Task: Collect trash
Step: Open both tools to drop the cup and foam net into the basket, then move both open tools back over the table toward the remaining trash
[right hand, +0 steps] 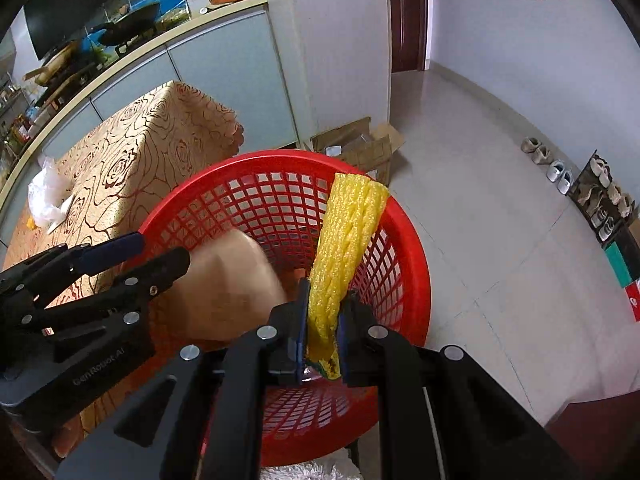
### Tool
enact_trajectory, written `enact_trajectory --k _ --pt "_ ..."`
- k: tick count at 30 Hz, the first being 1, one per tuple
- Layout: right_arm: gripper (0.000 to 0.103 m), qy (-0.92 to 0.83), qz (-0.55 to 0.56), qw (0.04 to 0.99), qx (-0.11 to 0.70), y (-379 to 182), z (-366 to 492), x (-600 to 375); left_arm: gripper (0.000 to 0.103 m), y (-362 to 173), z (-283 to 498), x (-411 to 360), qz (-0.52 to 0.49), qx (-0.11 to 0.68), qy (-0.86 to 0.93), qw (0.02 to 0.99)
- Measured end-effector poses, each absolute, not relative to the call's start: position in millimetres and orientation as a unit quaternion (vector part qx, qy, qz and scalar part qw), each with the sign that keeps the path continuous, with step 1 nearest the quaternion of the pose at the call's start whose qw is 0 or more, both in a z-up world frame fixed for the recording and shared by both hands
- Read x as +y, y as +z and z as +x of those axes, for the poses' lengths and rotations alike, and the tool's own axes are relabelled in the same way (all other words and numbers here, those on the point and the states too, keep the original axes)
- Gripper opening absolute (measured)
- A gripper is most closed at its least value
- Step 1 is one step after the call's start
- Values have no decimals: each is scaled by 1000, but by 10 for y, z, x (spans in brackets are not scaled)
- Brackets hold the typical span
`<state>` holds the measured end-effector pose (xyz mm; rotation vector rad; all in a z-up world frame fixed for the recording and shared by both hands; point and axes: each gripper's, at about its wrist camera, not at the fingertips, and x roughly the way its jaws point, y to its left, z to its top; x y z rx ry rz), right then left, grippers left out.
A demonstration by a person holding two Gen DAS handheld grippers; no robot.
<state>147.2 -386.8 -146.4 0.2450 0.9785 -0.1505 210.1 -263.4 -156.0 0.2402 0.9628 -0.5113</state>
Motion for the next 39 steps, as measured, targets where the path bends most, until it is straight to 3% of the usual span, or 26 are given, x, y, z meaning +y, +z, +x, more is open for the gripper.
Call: enact_trajectory --k 8,11,15,24,39 --pt "17 -59 119 872 472 -1483 1497 -3859 49 -1553 2104 -2614 107 461 -247 845" --pt "25 -57 124 872 469 -1462 1490 -3847 54 -1531 2105 -2586 102 461 -249 846" --pt "28 -57 123 875 466 -1423 1476 -3817 63 -1466 2080 -2541 94 454 -249 850" --pt "34 -59 125 885 445 -1231 1384 -3738 71 -1210 2001 -2342 66 435 -248 863" --pt "46 -70 116 918 372 -728 1239 -3347 79 -678 1781 -1393 28 373 -164 913"
